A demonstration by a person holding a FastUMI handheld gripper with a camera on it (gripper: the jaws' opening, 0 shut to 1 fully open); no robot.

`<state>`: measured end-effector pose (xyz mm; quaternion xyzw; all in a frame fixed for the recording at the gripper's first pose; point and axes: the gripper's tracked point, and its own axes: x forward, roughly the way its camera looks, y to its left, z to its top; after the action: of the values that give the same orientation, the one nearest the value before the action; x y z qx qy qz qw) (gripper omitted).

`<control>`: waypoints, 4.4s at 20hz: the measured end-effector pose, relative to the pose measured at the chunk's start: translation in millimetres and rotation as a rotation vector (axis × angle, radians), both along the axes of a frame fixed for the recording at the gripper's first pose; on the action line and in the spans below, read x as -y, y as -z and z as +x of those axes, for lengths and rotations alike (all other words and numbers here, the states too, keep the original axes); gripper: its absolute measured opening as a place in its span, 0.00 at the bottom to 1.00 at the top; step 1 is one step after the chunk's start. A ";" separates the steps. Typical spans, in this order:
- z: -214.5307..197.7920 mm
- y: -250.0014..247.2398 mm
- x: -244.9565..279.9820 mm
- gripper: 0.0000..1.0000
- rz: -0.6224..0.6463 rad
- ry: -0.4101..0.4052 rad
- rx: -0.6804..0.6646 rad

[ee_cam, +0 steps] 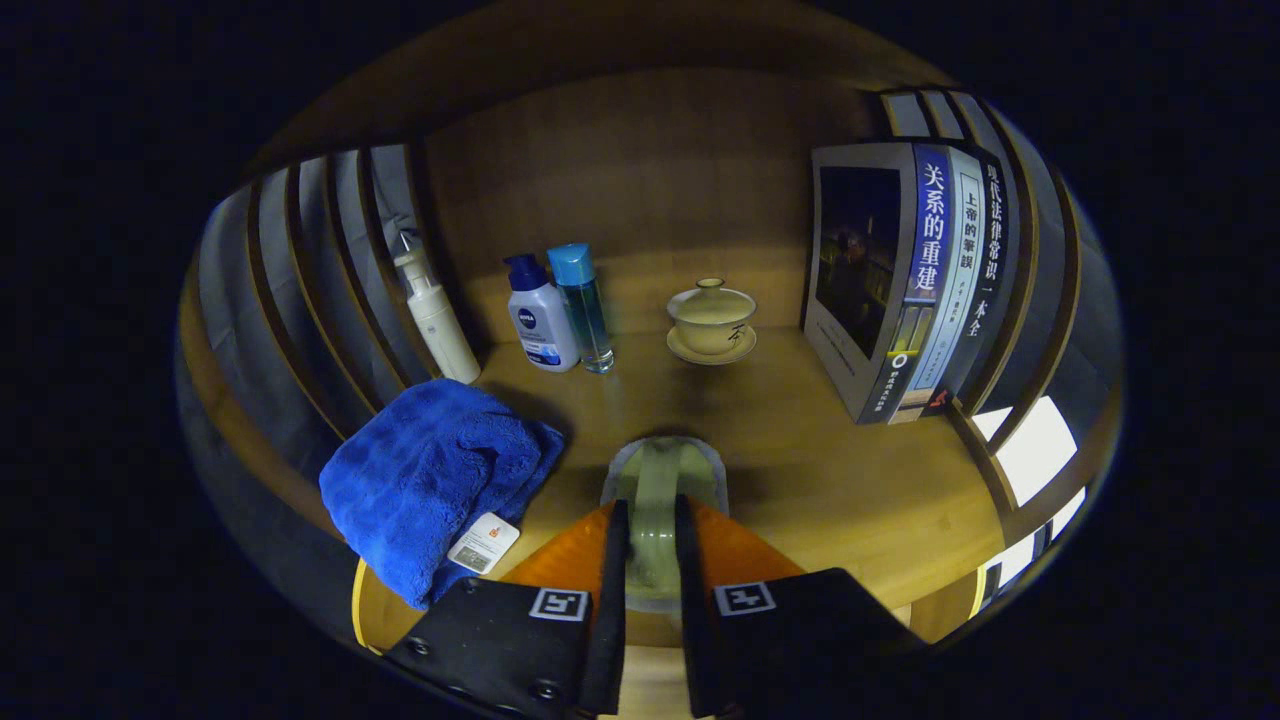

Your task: Pull open the drawer, take out the items inside it, and place them on the countertop above the cabinet.

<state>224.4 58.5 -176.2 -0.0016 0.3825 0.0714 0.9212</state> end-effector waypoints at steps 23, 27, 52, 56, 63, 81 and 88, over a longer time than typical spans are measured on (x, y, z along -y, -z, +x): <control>-81.9 -114.9 -19.3 0.98 0.012 -0.092 0.398; -130.1 -116.3 -23.2 0.99 0.037 -0.125 0.427; -302.6 1.6 -2.2 0.99 0.002 -0.059 0.472; -308.0 22.9 9.0 0.99 0.002 -0.029 0.469; -307.3 53.4 18.9 0.98 -0.034 -0.018 0.464; -254.2 53.6 17.6 0.96 -0.041 0.030 0.513; -212.4 57.4 13.5 0.96 -0.032 0.052 0.504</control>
<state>12.0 44.9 -233.6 -0.0240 0.1417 0.0392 0.9888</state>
